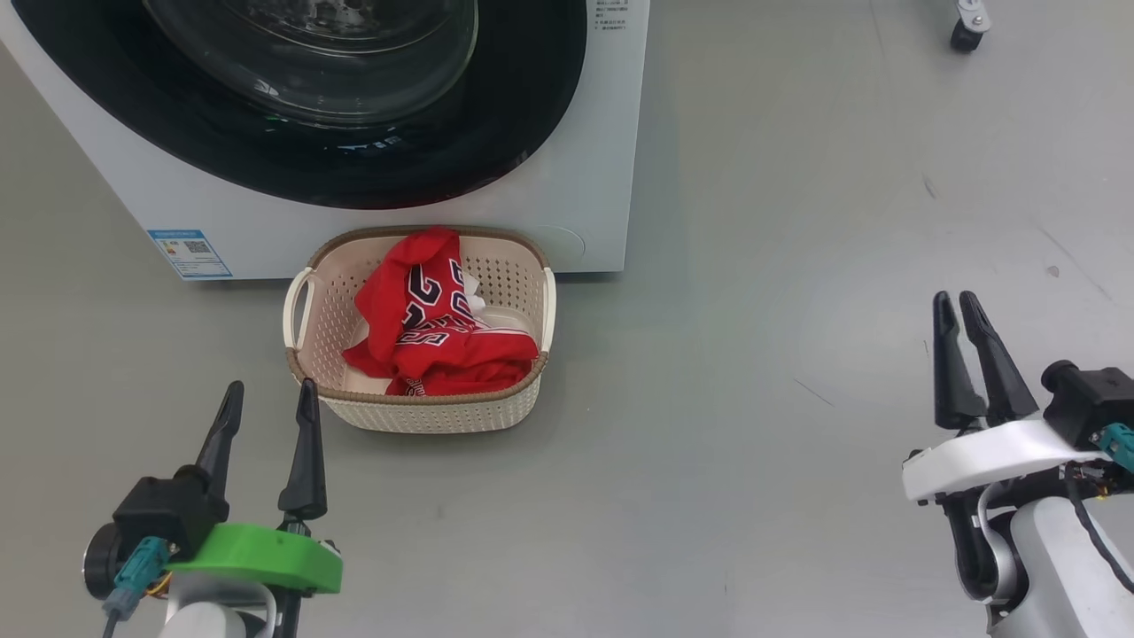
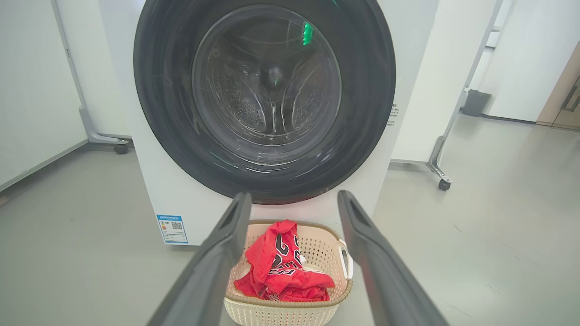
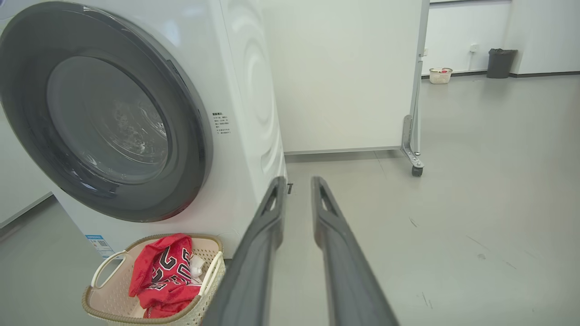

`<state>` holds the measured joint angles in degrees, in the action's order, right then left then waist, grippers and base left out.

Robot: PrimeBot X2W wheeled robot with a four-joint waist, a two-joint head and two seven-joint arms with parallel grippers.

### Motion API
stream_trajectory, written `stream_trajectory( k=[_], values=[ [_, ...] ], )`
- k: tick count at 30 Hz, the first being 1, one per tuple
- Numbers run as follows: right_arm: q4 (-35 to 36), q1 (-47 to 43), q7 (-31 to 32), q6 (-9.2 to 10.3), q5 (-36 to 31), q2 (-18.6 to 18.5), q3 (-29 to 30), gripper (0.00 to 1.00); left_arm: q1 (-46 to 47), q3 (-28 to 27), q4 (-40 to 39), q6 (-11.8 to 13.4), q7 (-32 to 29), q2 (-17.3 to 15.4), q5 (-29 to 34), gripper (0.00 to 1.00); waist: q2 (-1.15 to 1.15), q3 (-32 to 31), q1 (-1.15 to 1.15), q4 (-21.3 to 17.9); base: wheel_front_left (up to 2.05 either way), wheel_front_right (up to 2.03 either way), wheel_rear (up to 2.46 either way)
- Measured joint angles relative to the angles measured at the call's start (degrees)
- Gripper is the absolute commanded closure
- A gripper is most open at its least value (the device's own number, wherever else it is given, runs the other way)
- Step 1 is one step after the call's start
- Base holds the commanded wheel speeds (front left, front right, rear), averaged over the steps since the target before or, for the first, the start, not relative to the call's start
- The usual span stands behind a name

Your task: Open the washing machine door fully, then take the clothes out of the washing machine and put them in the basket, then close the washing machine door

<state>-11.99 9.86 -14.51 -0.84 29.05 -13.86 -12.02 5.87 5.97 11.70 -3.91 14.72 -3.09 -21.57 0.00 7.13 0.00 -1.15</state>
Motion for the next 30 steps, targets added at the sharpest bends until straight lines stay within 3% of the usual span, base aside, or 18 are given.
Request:
stream_trajectory(
  k=[17,30],
  values=[
    [3.2,-4.7,0.0,0.4,-4.1,2.4,2.5,0.0,-1.2,-1.2,-1.1,-1.2,0.0,0.2,1.5,0.0,0.0,-0.8,0.0,-0.6,0.0,0.0,0.0],
    [4.1,-6.1,0.0,-0.6,-5.7,3.3,3.8,0.0,-2.6,-2.1,-0.6,-1.4,0.0,0.4,1.8,0.0,0.0,-1.3,0.0,-0.8,0.0,0.0,0.0]
  ],
)
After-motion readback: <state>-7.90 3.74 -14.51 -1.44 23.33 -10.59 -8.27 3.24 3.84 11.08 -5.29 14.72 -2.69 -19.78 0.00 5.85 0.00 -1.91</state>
